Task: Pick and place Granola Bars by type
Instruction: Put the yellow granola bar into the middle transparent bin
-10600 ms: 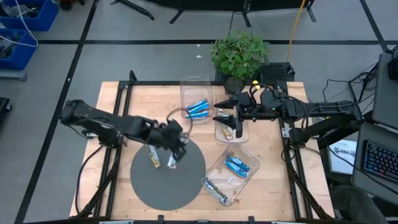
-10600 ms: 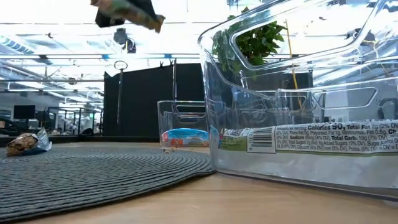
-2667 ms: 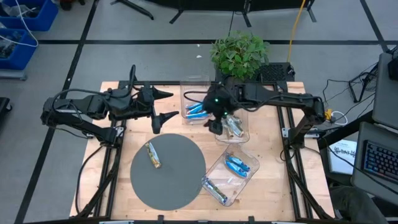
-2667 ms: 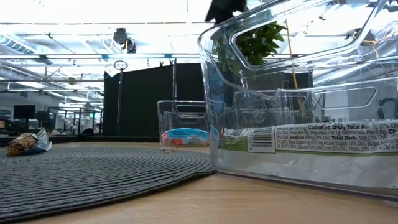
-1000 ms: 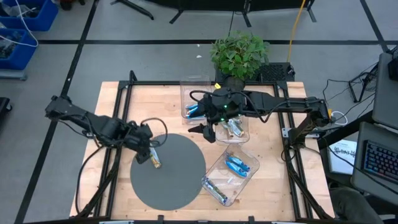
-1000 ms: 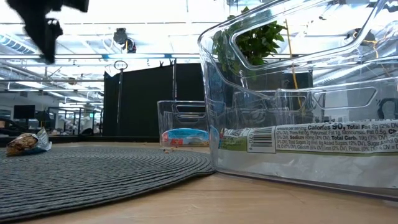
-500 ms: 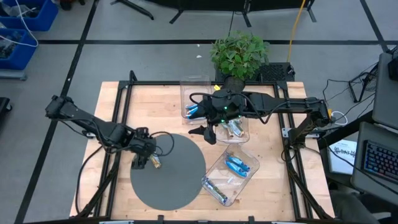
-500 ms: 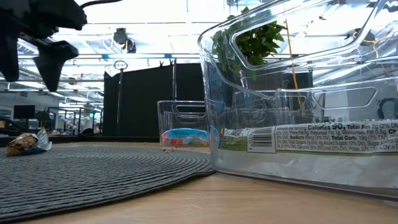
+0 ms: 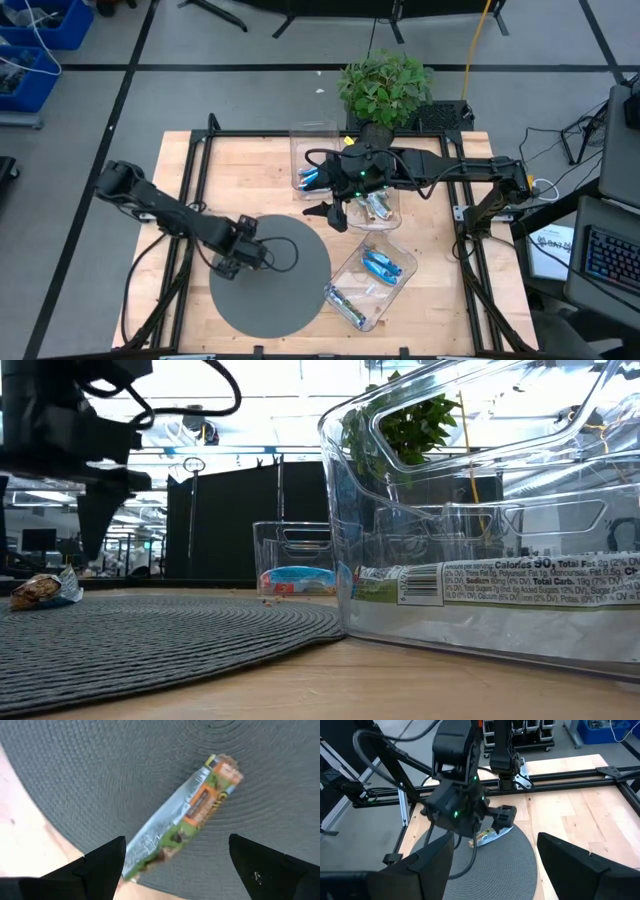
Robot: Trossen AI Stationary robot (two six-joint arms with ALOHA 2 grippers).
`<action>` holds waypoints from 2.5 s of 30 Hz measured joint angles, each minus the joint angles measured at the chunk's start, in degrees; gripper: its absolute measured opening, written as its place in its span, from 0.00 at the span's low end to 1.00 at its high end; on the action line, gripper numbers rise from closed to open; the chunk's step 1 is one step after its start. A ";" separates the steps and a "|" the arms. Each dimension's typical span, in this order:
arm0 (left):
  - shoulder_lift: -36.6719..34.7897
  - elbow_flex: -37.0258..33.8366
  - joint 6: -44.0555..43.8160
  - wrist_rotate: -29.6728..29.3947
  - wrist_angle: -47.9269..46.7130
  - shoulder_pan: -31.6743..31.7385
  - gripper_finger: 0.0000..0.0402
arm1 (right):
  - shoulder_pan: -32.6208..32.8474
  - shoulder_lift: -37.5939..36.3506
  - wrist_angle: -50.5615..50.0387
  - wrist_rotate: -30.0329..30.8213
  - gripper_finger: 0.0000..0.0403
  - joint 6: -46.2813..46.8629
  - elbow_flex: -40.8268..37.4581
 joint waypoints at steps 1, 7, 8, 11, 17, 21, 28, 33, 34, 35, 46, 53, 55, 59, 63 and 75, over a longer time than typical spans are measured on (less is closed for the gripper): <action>0.75 0.00 0.97 -0.25 0.50 0.01 0.87 | 0.00 0.00 0.00 0.00 0.69 0.00 0.00; 2.93 0.00 5.14 0.21 4.98 -0.52 0.87 | 0.00 0.01 0.00 0.02 0.69 0.00 0.00; 3.07 0.00 5.29 0.64 5.55 -0.52 0.87 | 0.00 0.00 0.00 0.02 0.69 0.00 0.00; 3.98 0.02 5.45 2.31 6.06 -0.50 0.87 | 0.00 0.02 0.02 0.02 0.69 0.00 0.00; 6.77 0.02 7.12 4.50 7.48 -0.81 0.87 | 0.00 0.02 0.04 0.02 0.69 0.00 0.00; 7.49 0.02 7.01 4.47 9.01 -0.79 0.87 | 0.00 0.02 0.04 0.04 0.69 0.00 0.00; 7.51 0.02 5.49 4.66 8.96 0.13 0.75 | 0.00 0.02 0.04 0.03 0.69 0.02 0.00; 7.51 0.02 5.72 4.63 8.96 0.65 0.55 | 0.00 0.02 1.05 0.02 0.69 0.73 0.00; 7.51 0.02 5.73 4.64 8.94 0.75 0.51 | 0.00 0.02 1.20 0.02 0.69 0.96 0.00; 7.51 0.02 5.73 4.65 8.94 0.78 0.48 | 0.00 0.02 1.25 0.02 0.69 1.10 0.00; 7.51 0.02 8.32 8.75 9.42 0.79 0.33 | 0.11 0.02 2.84 0.02 0.69 1.11 0.00; 7.19 -1.56 6.86 9.41 11.55 0.80 0.11 | 0.76 0.02 4.95 0.02 0.69 0.46 0.00; 7.18 -2.13 5.58 9.50 11.72 0.81 0.04 | 0.76 0.02 5.18 0.02 0.69 0.46 0.00; 7.23 -2.40 3.53 9.17 11.76 0.81 0.01 | 0.76 0.02 5.22 0.07 0.69 0.46 0.00; 7.27 -2.19 0.95 8.41 11.48 0.81 0.01 | 0.76 0.02 5.69 0.07 0.69 0.45 0.00; 2.01 6.46 -5.63 1.40 3.15 2.68 0.00 | 0.45 -1.26 6.29 0.51 0.69 -2.56 0.00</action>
